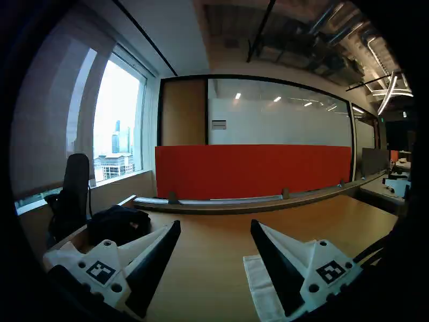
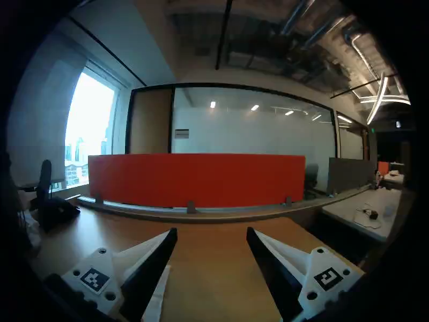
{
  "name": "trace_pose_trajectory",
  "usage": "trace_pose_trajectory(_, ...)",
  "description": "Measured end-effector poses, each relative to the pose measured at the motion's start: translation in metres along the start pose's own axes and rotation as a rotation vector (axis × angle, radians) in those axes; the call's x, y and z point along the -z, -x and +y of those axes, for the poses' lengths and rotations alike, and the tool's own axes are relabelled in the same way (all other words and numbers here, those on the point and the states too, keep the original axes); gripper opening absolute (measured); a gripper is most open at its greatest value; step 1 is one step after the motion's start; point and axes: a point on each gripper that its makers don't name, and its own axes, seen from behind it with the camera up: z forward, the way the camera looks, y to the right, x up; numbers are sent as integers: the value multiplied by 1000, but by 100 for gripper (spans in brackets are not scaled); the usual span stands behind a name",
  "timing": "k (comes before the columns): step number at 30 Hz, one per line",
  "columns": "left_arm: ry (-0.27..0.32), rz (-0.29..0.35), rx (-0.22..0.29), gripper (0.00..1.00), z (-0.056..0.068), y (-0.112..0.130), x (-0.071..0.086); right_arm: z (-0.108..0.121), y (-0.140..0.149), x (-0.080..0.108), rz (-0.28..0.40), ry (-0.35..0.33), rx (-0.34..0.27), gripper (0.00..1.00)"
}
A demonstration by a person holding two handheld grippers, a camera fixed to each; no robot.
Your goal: Fold towel
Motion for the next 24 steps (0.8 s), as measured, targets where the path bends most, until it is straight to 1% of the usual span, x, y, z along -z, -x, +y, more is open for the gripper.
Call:
trace_pose_trajectory(3,7,-8,-5,97,2,-7,3,-6,-15,1,-3,-10,3,100)
trace_pose_trajectory(8,42,-32,-26,97,10,-16,8,-13,-33,3,-18,-35,11,100)
trace_pose_trajectory(11,70,-48,-38,97,17,-18,9,-17,-35,4,-40,-53,40,100)
trace_pose_trajectory(15,115,-73,-53,97,28,-20,9,-32,-31,11,-77,-124,81,100)
trace_pose_trajectory(18,155,-94,-67,97,37,-20,8,-45,-28,15,-107,-181,94,100)
trace_pose_trajectory(24,259,-147,-111,97,58,-14,10,-72,-14,23,-192,-310,113,100)
